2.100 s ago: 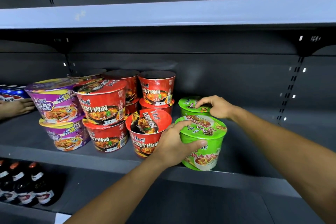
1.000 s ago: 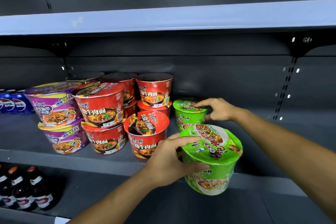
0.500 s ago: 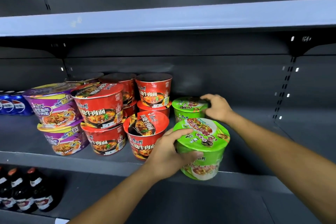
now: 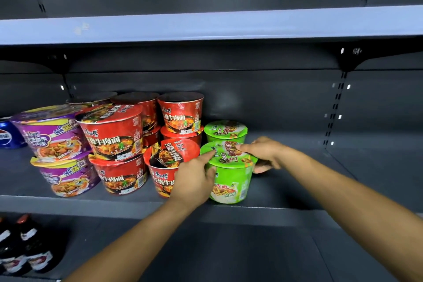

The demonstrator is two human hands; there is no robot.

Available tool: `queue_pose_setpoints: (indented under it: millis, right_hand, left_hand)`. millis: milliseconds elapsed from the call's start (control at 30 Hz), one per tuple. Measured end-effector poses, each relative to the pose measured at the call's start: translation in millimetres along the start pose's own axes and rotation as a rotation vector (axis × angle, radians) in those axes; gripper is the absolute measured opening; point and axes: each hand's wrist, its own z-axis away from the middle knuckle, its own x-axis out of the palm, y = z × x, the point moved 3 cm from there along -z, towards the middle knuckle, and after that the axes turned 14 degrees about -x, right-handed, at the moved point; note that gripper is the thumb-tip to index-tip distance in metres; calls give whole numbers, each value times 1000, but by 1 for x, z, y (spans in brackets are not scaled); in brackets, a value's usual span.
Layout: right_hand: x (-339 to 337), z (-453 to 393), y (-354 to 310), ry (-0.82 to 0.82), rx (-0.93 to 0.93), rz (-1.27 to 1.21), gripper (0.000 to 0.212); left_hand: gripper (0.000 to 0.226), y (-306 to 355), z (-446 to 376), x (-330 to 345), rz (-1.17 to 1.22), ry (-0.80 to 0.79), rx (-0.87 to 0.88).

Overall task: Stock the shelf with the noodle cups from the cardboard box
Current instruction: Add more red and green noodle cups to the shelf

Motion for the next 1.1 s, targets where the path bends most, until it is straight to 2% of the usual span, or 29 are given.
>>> queue_pose_setpoints:
  millis: [167,300,400,567,667,800,967,1033,1100]
  right_hand:
    - [4,-4,-3,133,-33,103,31]
    - [2,-4,-2,236,-55,164,35]
    - [1,-3,-4,304,-66,179,35]
    - [3,-7,-3,312,-17,144,37]
    - [5,-3,3,347,22,17,39]
    - [1,18,12,450,75,9,60]
    - [8,61,20,521,108,-150,47]
    - [18,78,20,507,46,-175,33]
    - [27,89,18,501,-73,-98,34]
  left_hand:
    - [42,-5,-4,3,-21,-70,-78]
    - [42,-2,-10,5,66,-130,-161]
    - [42,1,-12,3,40,-144,-161]
    - [45,4,-10,-1,-27,-167,-152]
    - [50,3,-7,-7,-69,-140,-132]
    - [51,-2,4,-18,-84,-68,-106]
    - [45,-5,24,-28,-184,-61,-25]
    - [47,-4,28,-31,-223,-85,33]
    - [51,-2,29,-31,-268,-116,94]
